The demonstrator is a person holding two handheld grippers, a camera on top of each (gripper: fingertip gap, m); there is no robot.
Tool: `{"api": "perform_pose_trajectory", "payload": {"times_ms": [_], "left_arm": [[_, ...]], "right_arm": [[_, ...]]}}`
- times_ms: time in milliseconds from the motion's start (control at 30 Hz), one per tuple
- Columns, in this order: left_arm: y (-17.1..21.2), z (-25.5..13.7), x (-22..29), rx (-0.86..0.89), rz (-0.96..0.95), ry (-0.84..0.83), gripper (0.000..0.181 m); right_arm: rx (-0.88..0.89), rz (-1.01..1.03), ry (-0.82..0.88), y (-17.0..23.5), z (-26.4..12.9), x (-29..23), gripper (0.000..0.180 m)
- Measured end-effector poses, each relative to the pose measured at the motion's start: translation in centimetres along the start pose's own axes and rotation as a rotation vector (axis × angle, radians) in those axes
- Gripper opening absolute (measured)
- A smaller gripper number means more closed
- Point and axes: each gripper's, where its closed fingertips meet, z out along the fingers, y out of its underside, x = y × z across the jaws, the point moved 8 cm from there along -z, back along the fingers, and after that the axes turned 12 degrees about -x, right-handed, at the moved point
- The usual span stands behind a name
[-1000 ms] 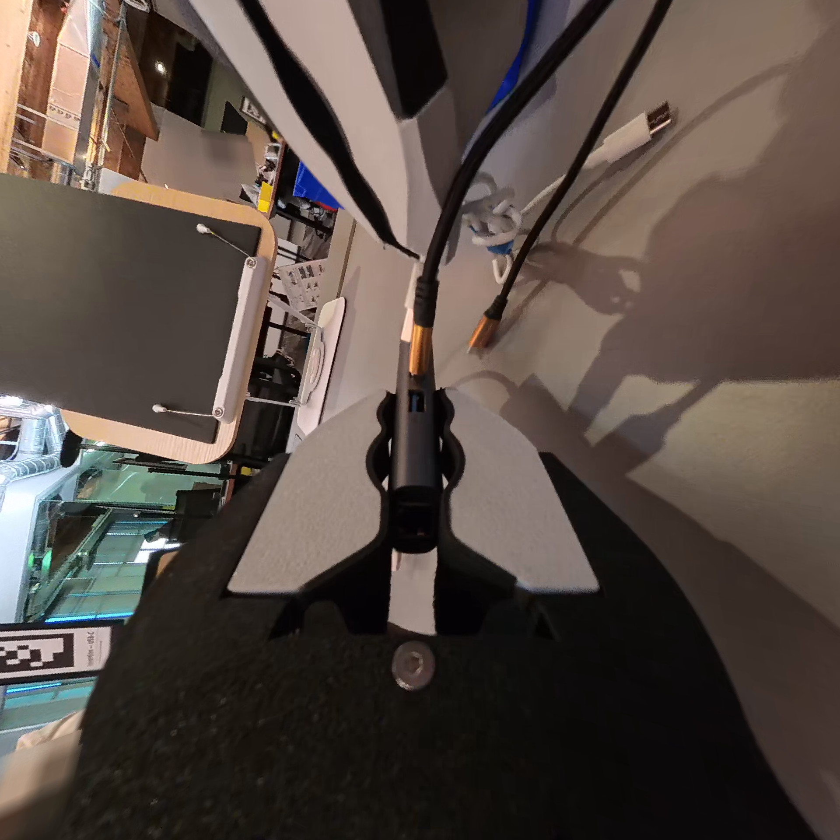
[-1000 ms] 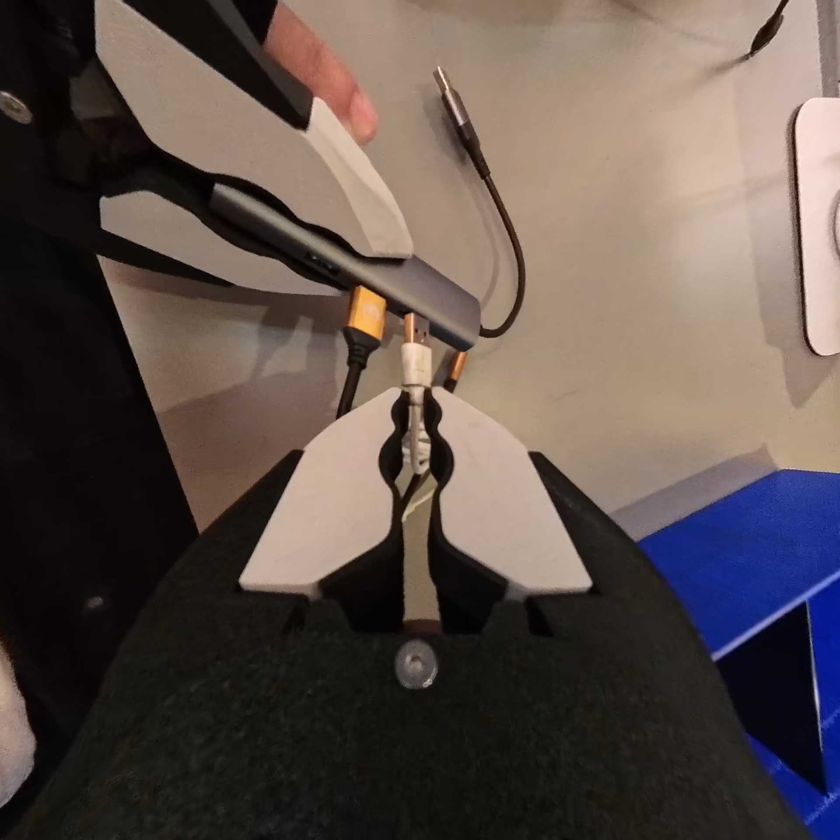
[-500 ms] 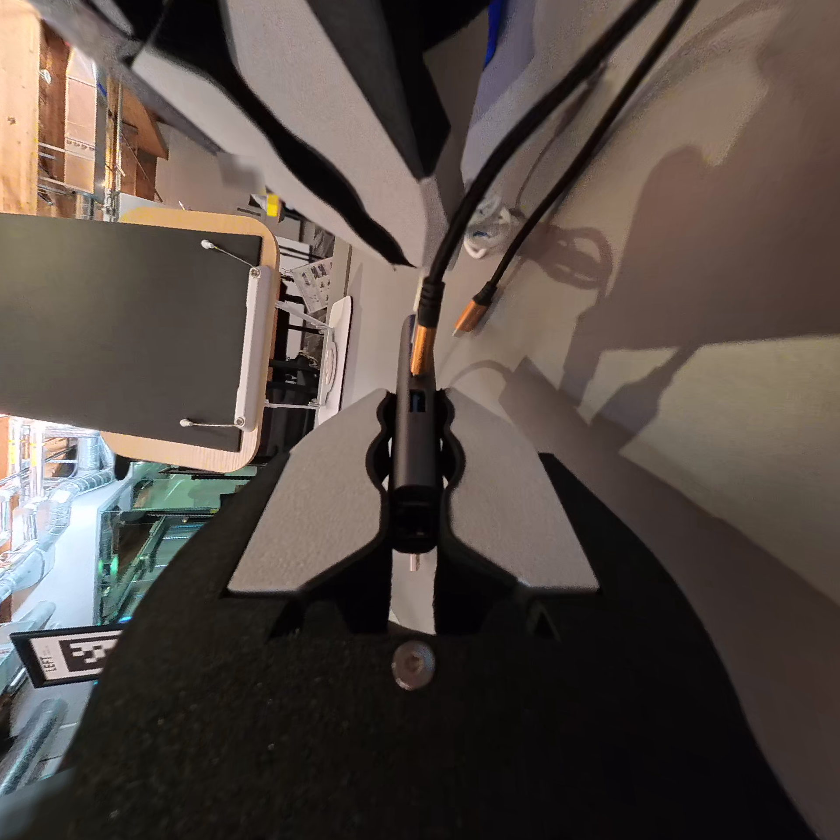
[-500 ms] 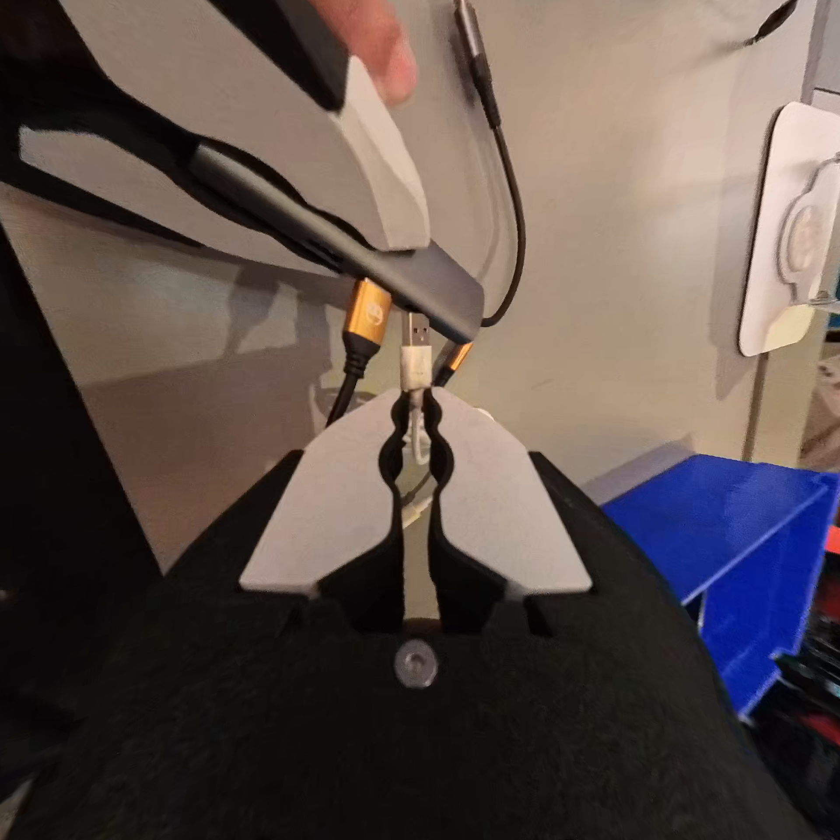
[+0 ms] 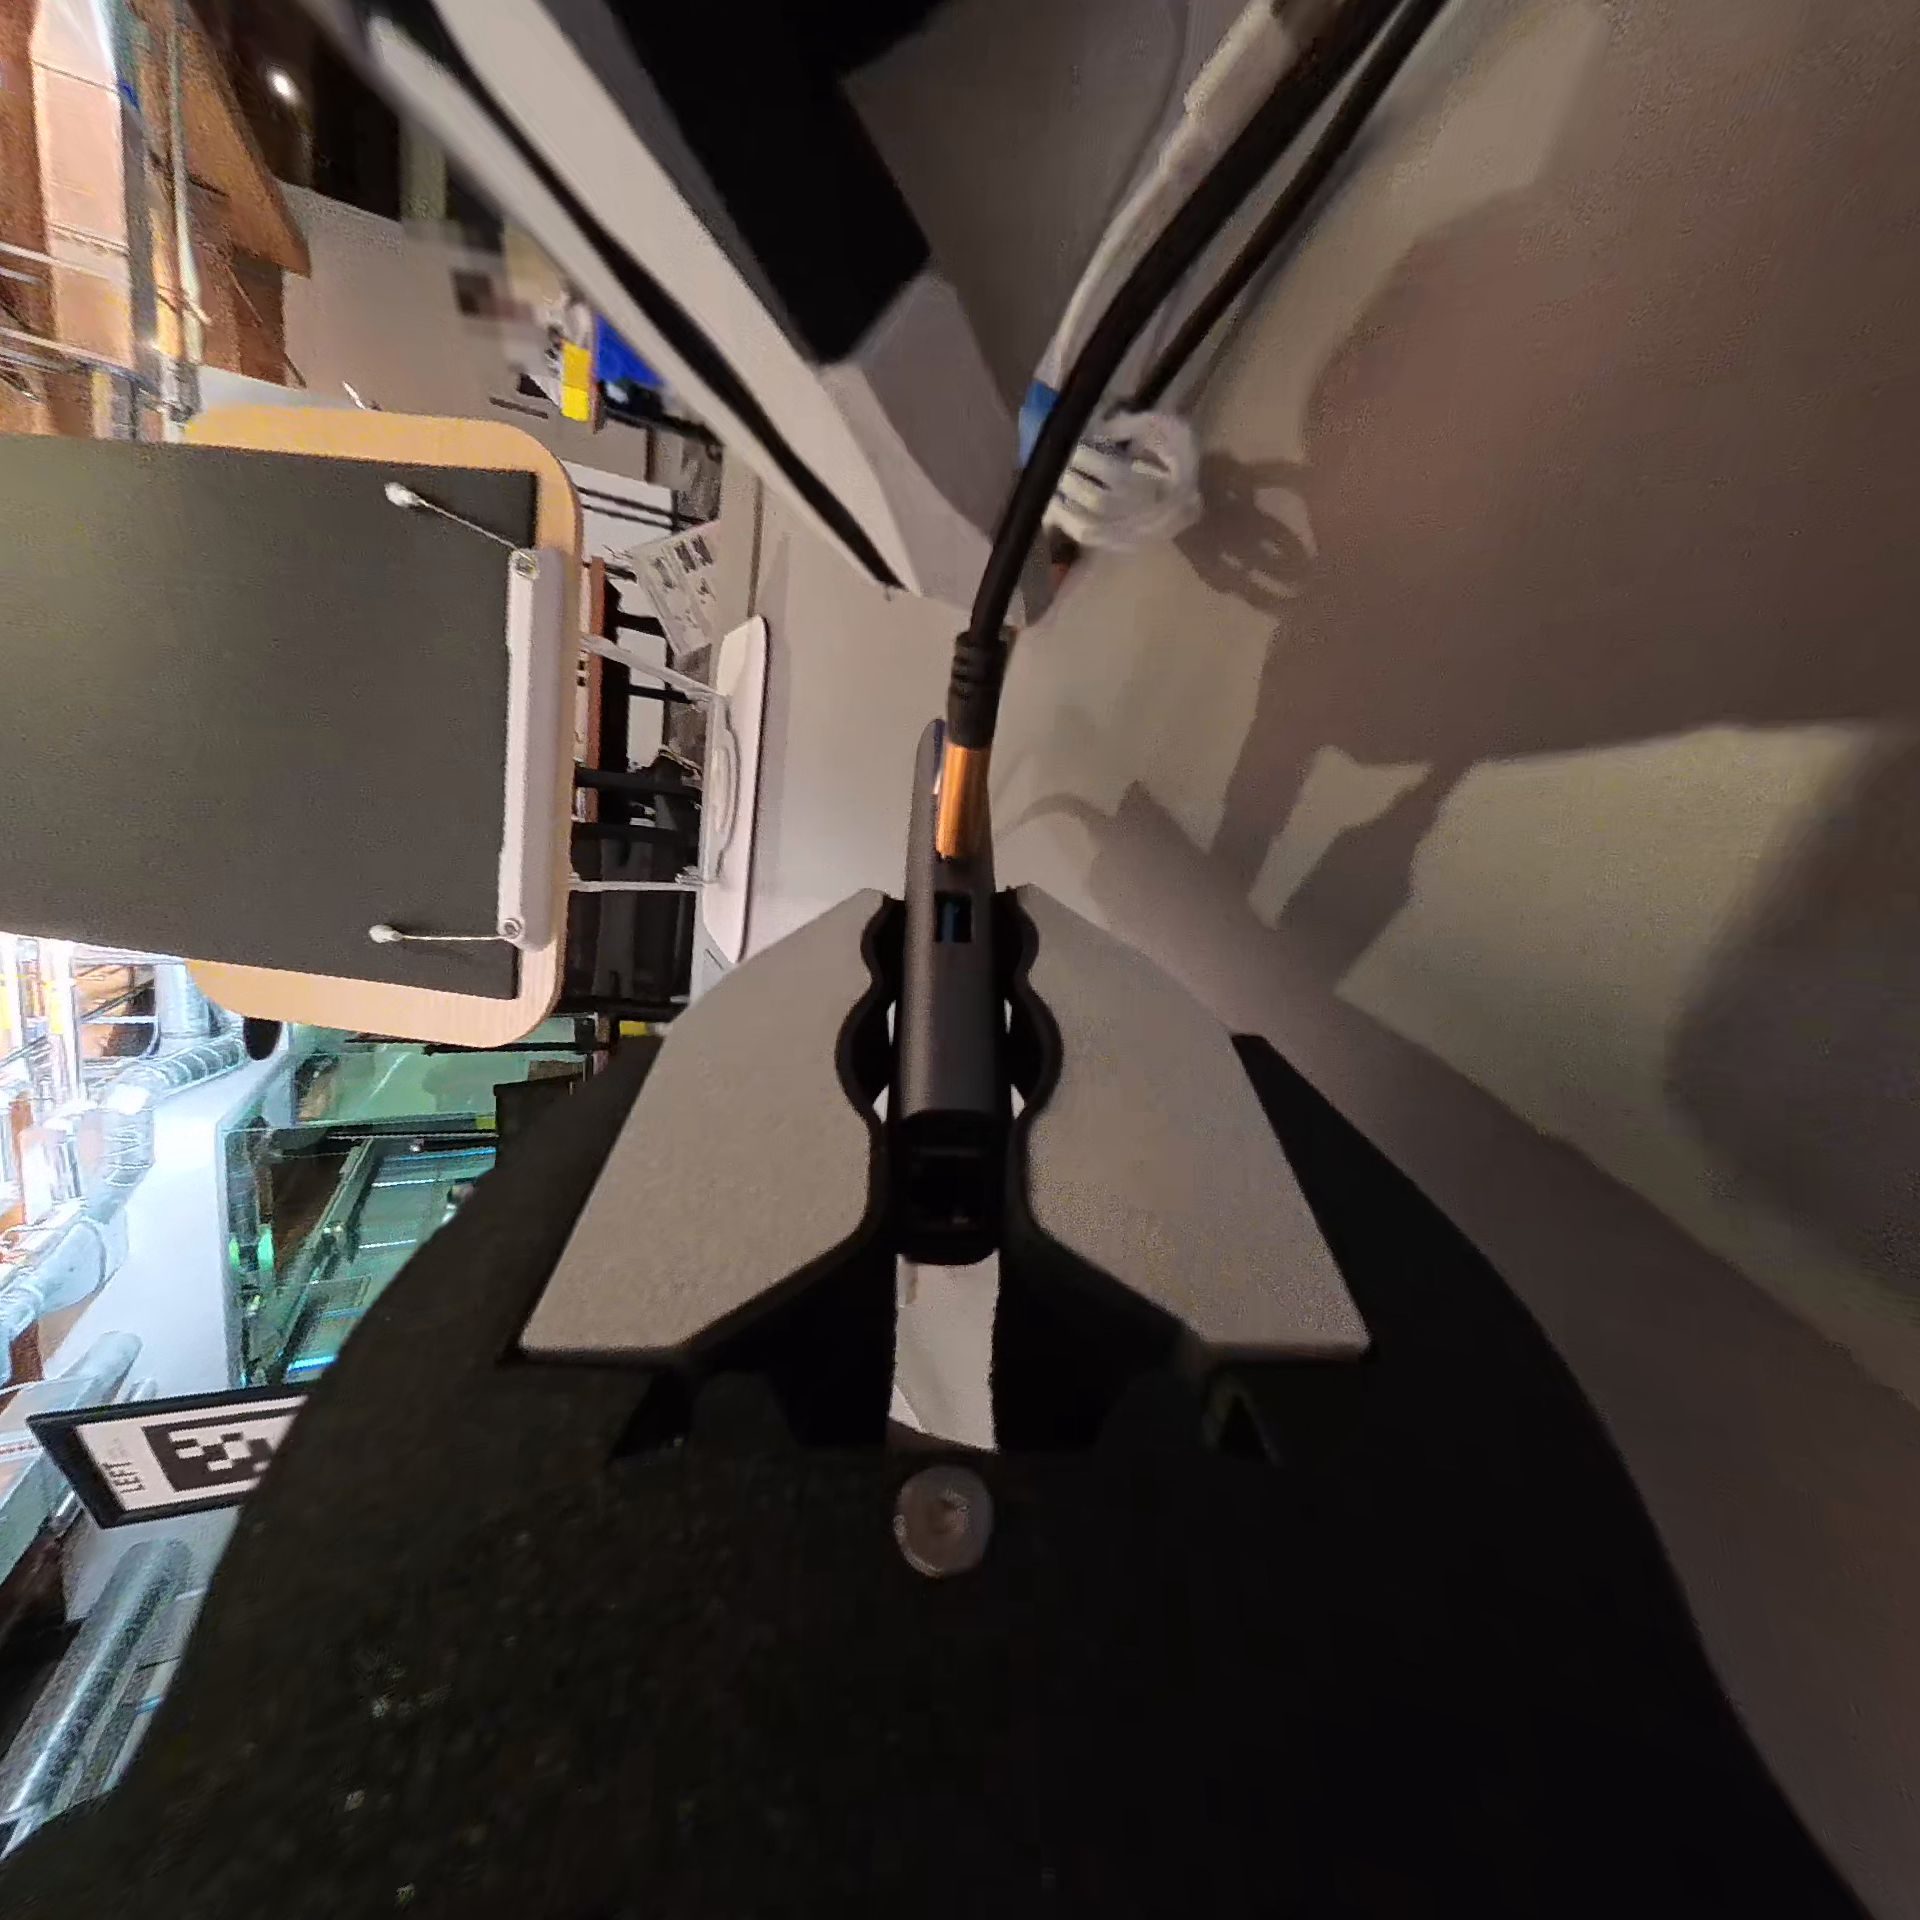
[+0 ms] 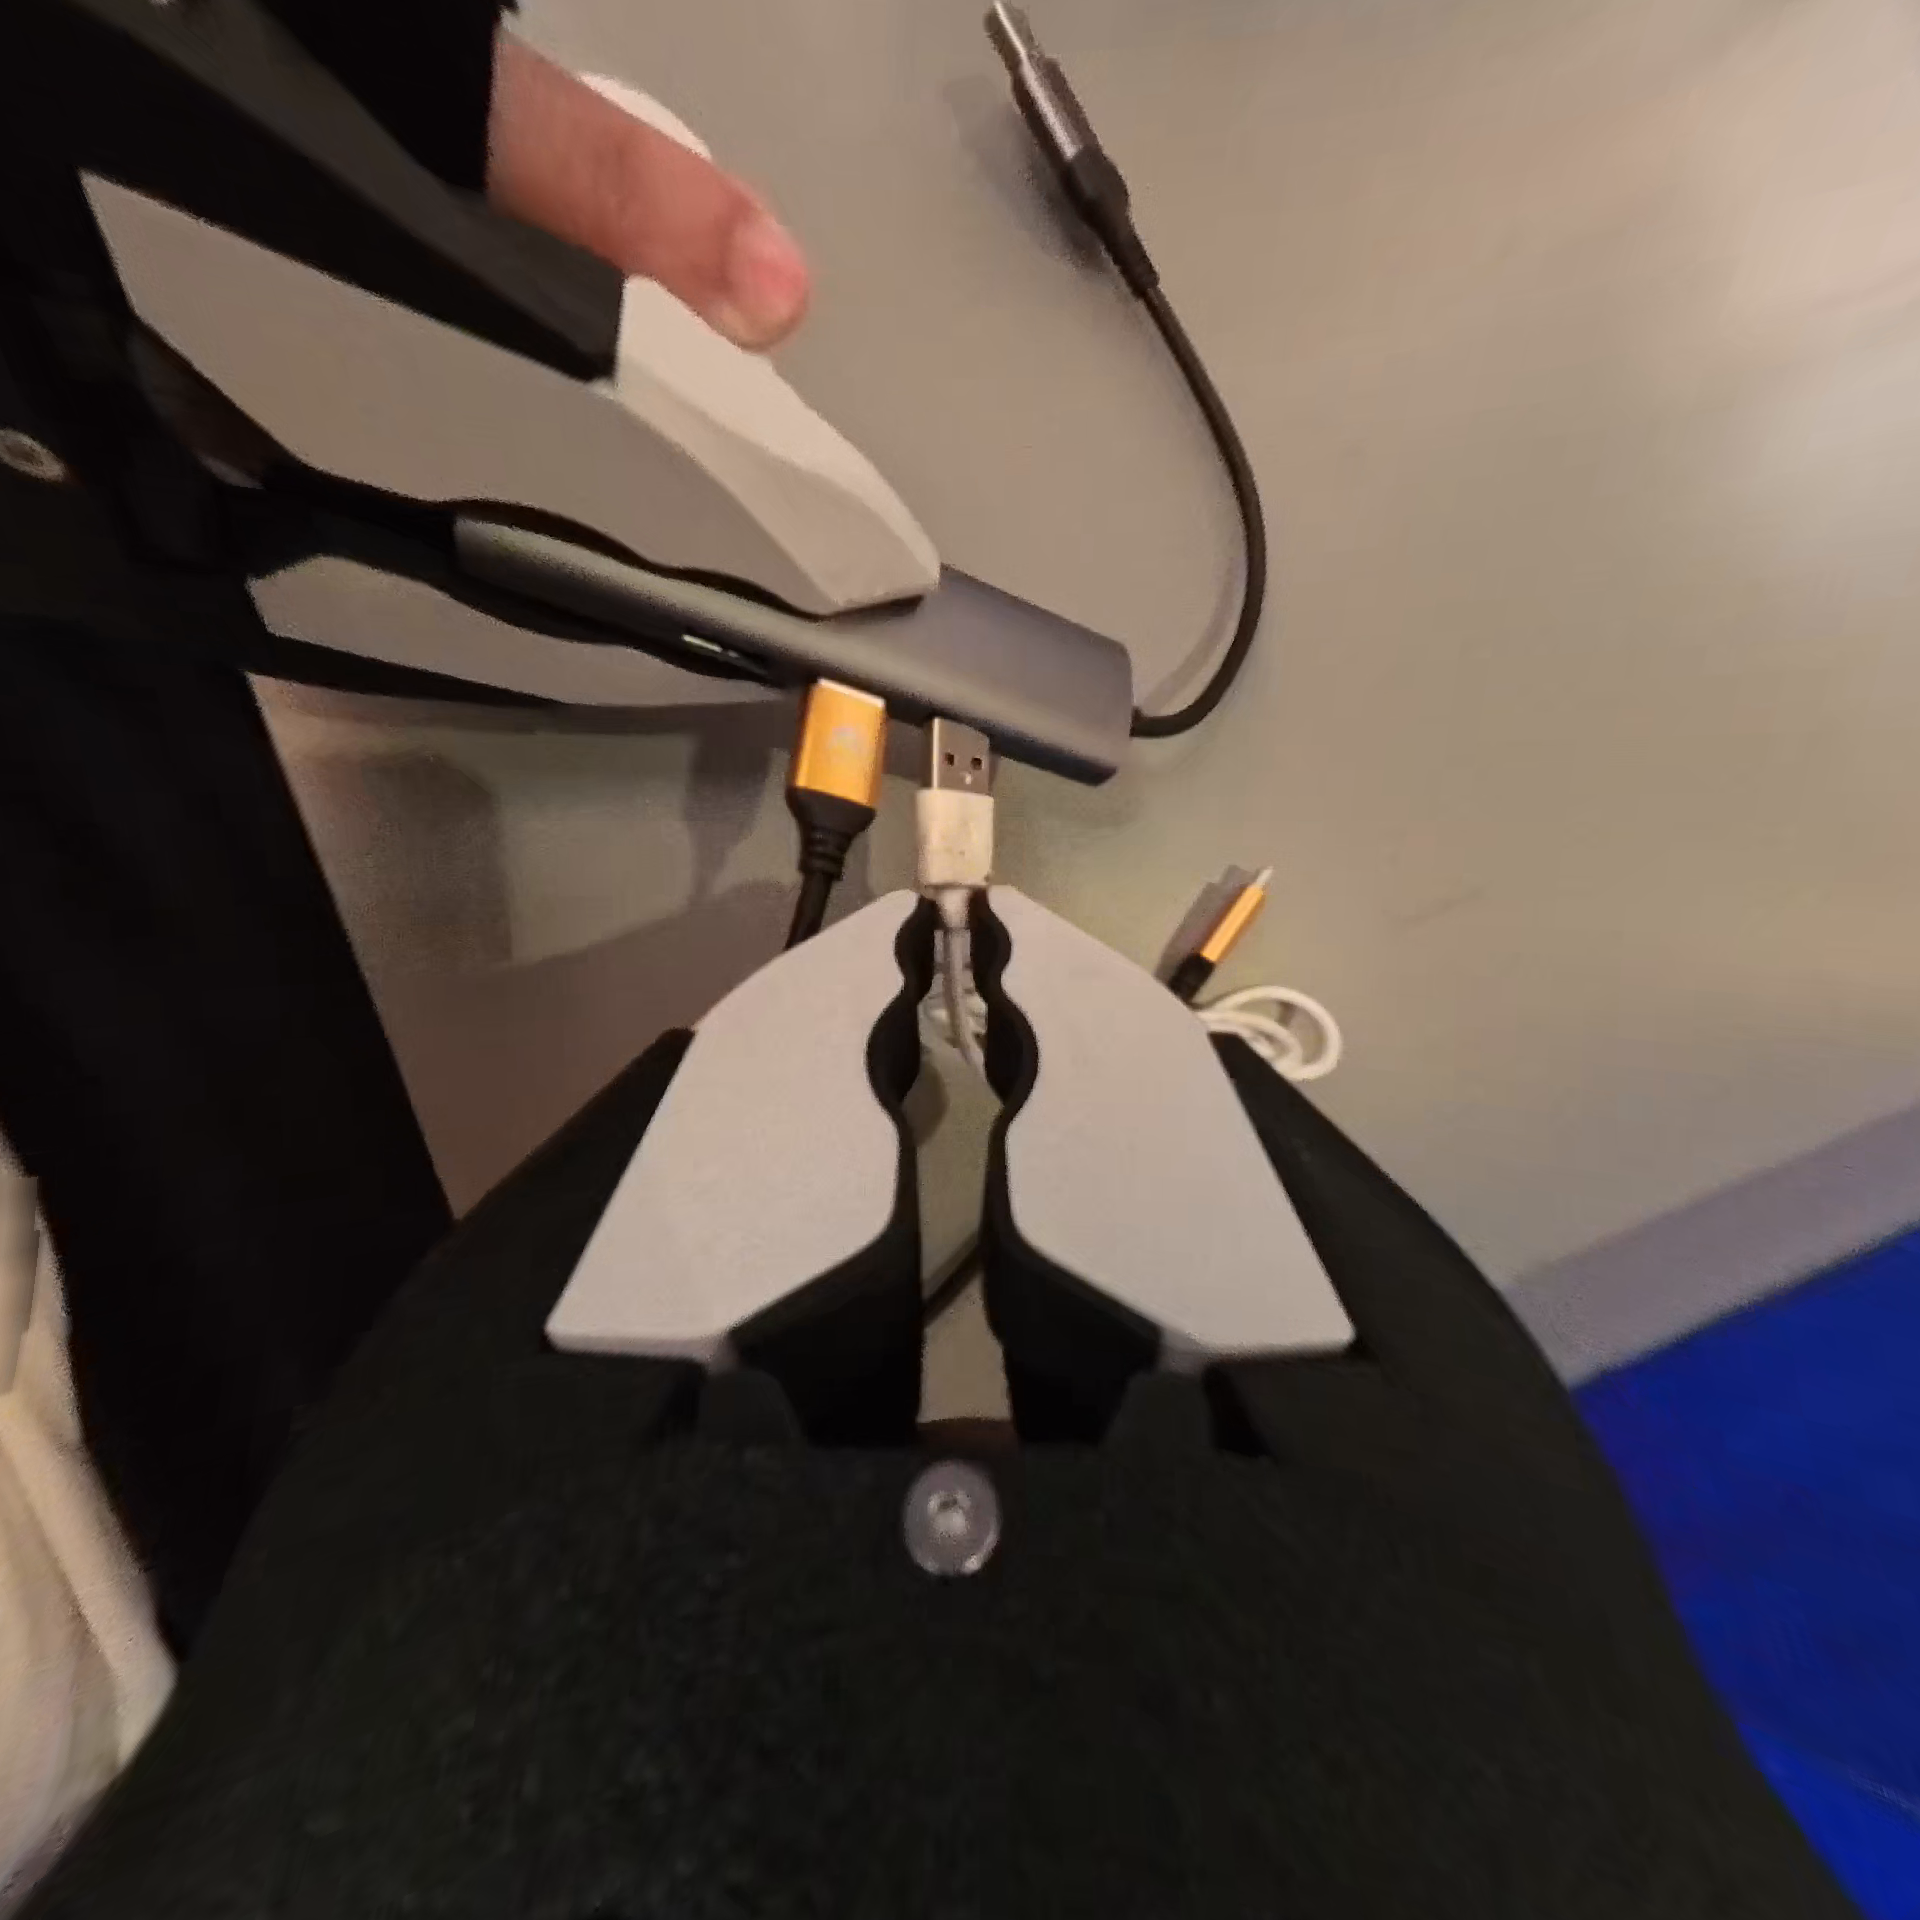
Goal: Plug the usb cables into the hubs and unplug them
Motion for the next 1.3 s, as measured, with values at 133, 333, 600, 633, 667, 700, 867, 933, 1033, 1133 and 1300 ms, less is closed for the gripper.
{"api": "perform_pose_trajectory", "payload": {"times_ms": [133, 333, 600, 633, 667, 700, 867, 933, 1033, 1133, 1300], "left_arm": [[0.9, 0.1, 0.2, -0.018, 0.022, 0.016, 0.017], [2.7, 0.0, -0.5, -0.036, -0.016, 0.032, 0.017], [2.9, -0.3, 0.0, 0.029, 0.026, 0.066, 0.017], [2.8, -0.4, -0.1, 0.028, 0.023, 0.066, 0.017], [2.9, -0.4, -0.1, 0.027, 0.023, 0.064, 0.017], [2.9, -0.4, -0.1, 0.028, 0.022, 0.067, 0.017], [3.1, -0.4, -0.2, 0.027, -0.002, 0.073, 0.017], [3.2, -0.4, -0.2, 0.029, -0.005, 0.075, 0.017], [3.2, -0.2, -0.4, 0.009, -0.03, 0.069, 0.017], [3.2, 0.0, -0.7, -0.016, -0.071, 0.059, 0.017], [2.7, -0.4, -1.0, 0.009, -0.038, -0.008, 0.017]], "right_arm": [[0.167, 0.116, -0.198, 1.2, 1.0, 1.4, 0.018], [0.322, 0.126, -0.284, 2.4, 0.9, 1.6, 0.027], [0.151, -0.091, -0.108, 2.0, 3.2, 0.2, 0.019], [0.134, -0.092, -0.107, 1.9, 3.4, 0.3, 0.019], [0.126, -0.096, -0.096, 1.7, 3.5, 0.3, 0.019], [0.136, -0.099, -0.09, 1.4, 3.3, 0.3, 0.018], [0.067, -0.094, -0.092, 1.5, 3.9, 0.2, 0.007], [0.088, -0.071, -0.115, 1.7, 4.0, 0.3, 0.003], [0.133, -0.028, -0.111, 1.6, 3.2, 0.9, 0.003], [0.177, 0.005, -0.12, 1.3, 1.5, 1.0, 0.003], [0.231, 0.046, -0.178, 0.3, 0.4, 0.5, 0.003]]}}
